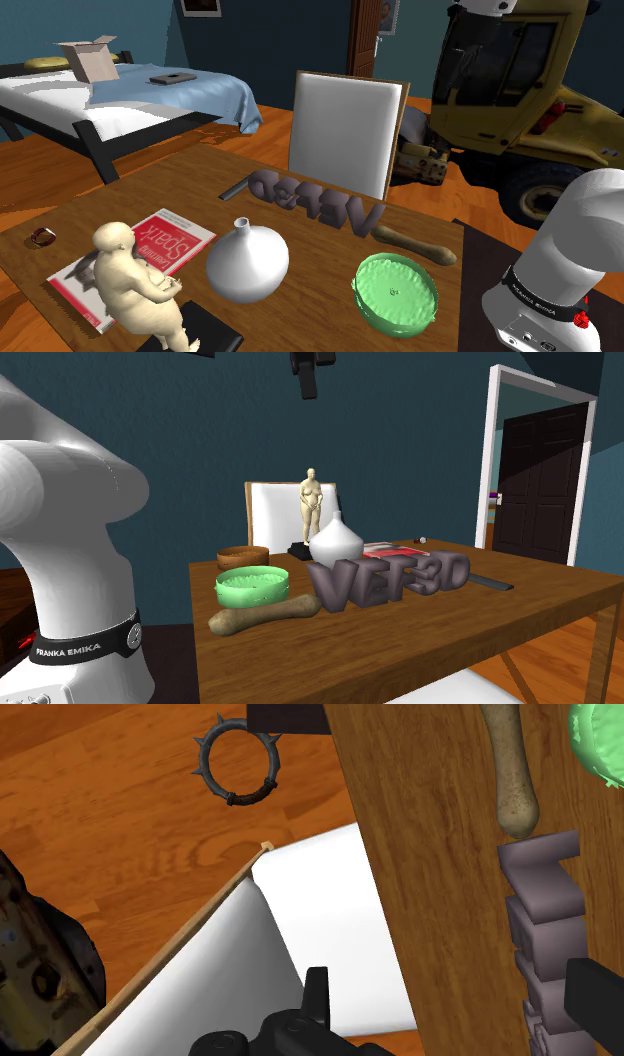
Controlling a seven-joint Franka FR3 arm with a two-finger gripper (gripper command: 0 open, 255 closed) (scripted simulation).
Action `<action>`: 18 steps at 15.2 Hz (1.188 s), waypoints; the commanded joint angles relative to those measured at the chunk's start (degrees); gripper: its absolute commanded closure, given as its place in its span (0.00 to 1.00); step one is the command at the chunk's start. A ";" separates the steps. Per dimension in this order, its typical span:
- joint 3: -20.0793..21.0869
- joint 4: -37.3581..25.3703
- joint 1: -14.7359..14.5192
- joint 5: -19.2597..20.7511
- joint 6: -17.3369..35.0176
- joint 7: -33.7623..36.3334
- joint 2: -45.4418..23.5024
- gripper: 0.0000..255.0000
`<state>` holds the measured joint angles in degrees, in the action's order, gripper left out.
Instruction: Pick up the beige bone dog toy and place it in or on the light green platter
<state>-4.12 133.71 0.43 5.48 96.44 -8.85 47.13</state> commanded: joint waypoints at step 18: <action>6.48 26.52 -6.75 -4.62 18.84 3.46 -1.77 0.00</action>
<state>1.81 159.29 -5.72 1.33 114.12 -5.76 46.09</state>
